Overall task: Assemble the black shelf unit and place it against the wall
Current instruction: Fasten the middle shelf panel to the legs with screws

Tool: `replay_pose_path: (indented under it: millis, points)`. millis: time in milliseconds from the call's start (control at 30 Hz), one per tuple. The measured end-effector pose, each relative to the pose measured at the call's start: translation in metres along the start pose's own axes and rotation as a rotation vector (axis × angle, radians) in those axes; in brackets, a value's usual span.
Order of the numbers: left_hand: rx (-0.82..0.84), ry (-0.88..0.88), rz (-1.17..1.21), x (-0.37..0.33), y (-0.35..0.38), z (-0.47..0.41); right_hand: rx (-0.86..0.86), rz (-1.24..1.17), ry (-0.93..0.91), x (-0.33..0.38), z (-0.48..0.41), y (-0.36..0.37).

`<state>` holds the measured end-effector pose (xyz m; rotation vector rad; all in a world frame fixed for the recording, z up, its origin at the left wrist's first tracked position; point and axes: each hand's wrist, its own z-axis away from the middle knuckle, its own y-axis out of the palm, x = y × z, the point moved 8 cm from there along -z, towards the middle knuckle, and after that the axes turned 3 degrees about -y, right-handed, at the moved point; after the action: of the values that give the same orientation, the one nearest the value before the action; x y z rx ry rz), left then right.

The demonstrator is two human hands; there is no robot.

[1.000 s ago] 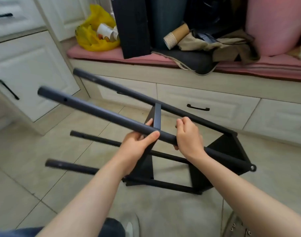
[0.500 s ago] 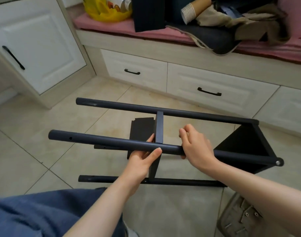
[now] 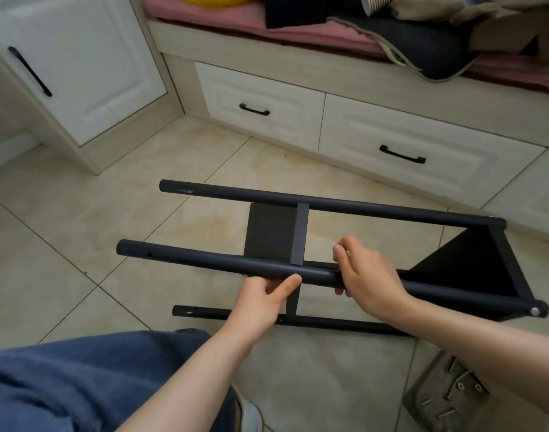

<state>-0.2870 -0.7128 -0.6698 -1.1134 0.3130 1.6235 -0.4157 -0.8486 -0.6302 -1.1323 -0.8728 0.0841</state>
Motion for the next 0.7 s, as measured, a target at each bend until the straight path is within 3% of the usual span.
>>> replay_pose_path:
  millis: [167,267,367,400,467,567,700]
  points:
    - [-0.319,0.181,-0.963,-0.047,-0.019,0.016,0.063,-0.021,-0.003,-0.003,0.007,0.009]
    - [-0.414,0.324,-1.089,-0.069,-0.025,0.017,0.052,0.009,-0.029,-0.003,0.007,0.01]
    - [-0.453,0.736,-1.169,-0.094,-0.017,0.017,0.042,0.027,-0.047,-0.005,0.005,0.005]
    - [-0.36,0.761,-1.249,-0.096,-0.011,0.01,0.037,0.039,-0.059,-0.006,0.005,0.004]
    - [-0.121,0.645,-1.37,-0.091,-0.005,-0.01,0.041,0.056,-0.075,-0.008,0.008,0.004]
    - [0.207,0.451,-1.327,-0.077,0.002,-0.023,0.075,0.058,-0.07,-0.012,0.012,0.006]
    - [0.392,0.385,-1.228,-0.056,0.011,-0.023,0.131,0.11,-0.063,-0.013,0.008,-0.001]
